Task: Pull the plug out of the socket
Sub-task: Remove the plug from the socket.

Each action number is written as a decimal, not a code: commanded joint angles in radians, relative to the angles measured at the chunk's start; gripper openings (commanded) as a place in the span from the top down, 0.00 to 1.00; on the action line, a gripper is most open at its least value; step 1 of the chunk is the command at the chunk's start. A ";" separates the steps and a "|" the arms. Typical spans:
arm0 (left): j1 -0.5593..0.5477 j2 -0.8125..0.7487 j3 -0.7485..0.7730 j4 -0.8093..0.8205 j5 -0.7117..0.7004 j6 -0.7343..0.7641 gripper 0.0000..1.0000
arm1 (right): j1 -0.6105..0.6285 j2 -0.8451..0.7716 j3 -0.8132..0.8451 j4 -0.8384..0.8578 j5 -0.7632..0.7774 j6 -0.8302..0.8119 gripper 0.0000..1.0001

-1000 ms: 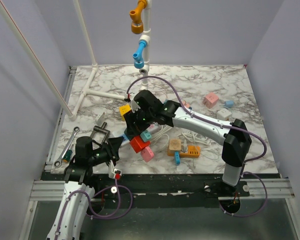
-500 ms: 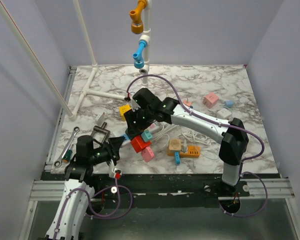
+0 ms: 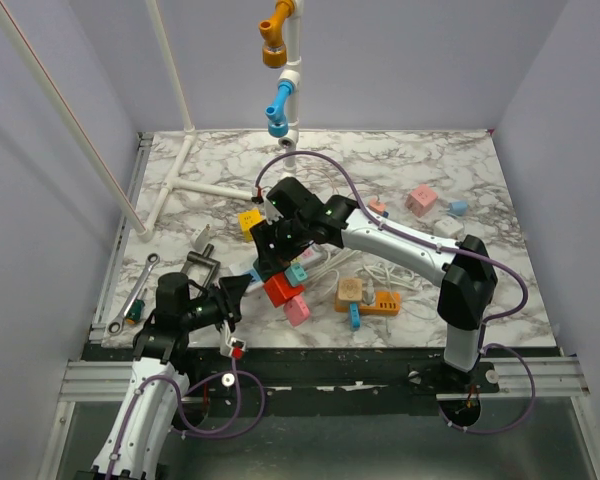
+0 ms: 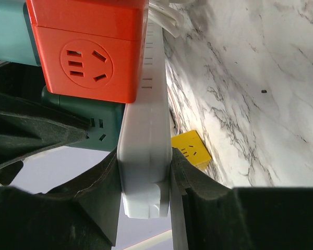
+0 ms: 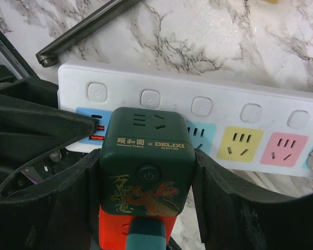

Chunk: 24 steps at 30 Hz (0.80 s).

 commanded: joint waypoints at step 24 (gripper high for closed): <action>0.016 0.096 -0.050 -0.136 -0.154 0.640 1.00 | -0.097 -0.046 -0.003 -0.132 -0.118 0.037 0.13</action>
